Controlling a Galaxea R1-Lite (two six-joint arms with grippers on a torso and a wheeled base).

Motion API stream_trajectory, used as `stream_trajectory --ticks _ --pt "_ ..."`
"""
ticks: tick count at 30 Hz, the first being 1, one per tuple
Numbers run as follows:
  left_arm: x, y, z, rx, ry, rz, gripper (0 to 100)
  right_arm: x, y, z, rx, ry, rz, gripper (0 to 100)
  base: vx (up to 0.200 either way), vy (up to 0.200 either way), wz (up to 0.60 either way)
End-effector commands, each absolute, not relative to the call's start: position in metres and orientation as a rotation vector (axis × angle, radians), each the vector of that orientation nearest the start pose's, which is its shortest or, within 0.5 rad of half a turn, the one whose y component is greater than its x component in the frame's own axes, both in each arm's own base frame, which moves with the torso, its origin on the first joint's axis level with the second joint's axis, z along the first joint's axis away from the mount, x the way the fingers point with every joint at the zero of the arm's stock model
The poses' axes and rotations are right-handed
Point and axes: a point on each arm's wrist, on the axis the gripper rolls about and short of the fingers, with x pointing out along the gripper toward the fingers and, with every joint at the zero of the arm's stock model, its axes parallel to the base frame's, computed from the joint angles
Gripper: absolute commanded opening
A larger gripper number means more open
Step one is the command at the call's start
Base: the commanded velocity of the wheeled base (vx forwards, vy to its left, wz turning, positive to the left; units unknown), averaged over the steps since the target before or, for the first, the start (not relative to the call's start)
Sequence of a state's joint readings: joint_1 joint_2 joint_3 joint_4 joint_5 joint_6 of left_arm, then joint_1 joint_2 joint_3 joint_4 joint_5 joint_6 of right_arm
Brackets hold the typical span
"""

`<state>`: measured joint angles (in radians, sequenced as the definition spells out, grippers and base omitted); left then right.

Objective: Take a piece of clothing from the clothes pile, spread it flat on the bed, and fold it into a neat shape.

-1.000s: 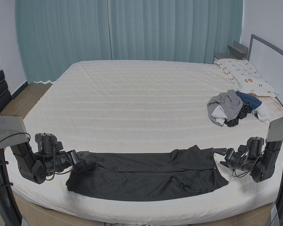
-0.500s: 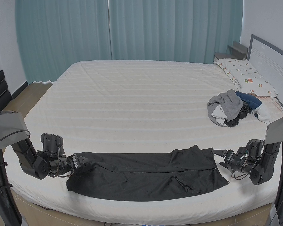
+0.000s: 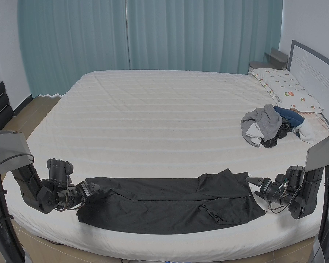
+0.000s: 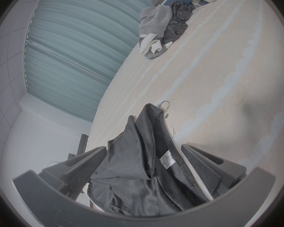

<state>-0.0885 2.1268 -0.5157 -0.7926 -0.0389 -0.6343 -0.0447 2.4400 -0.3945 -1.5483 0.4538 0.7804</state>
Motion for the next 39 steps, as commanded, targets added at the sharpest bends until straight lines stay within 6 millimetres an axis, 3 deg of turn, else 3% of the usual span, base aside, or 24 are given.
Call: stream_trajectory --ticks 1,12,24,28,35,36,39 --pt "0.285 -0.036 -0.001 -0.602 0.830 0.126 100 0.304 -0.004 -0.046 0.879 0.629 0.191 100 0.000 0.000 0.00" --pt "0.310 -0.044 -0.007 -0.797 0.756 0.171 100 0.304 -0.004 -0.046 0.878 0.626 0.191 100 -0.055 0.000 0.00" --pt "0.330 -0.044 -0.016 -0.800 0.701 0.244 100 0.305 -0.004 -0.046 0.880 0.624 0.191 100 0.000 0.000 0.00" --pt "0.347 -0.045 -0.017 -0.866 0.650 0.278 100 0.305 -0.004 -0.046 0.880 0.624 0.191 100 0.000 0.000 0.00" --pt "0.352 -0.043 -0.018 -0.871 0.638 0.283 100 0.305 -0.004 -0.046 0.879 0.623 0.191 100 0.000 0.000 0.00" --pt "0.352 -0.043 -0.018 -0.871 0.638 0.283 0 0.305 -0.004 -0.046 0.879 0.623 0.191 100 0.000 0.000 0.00" --pt "0.350 -0.038 -0.020 -0.870 0.637 0.311 0 0.303 -0.004 -0.037 0.870 0.595 0.175 100 0.000 0.000 0.00"
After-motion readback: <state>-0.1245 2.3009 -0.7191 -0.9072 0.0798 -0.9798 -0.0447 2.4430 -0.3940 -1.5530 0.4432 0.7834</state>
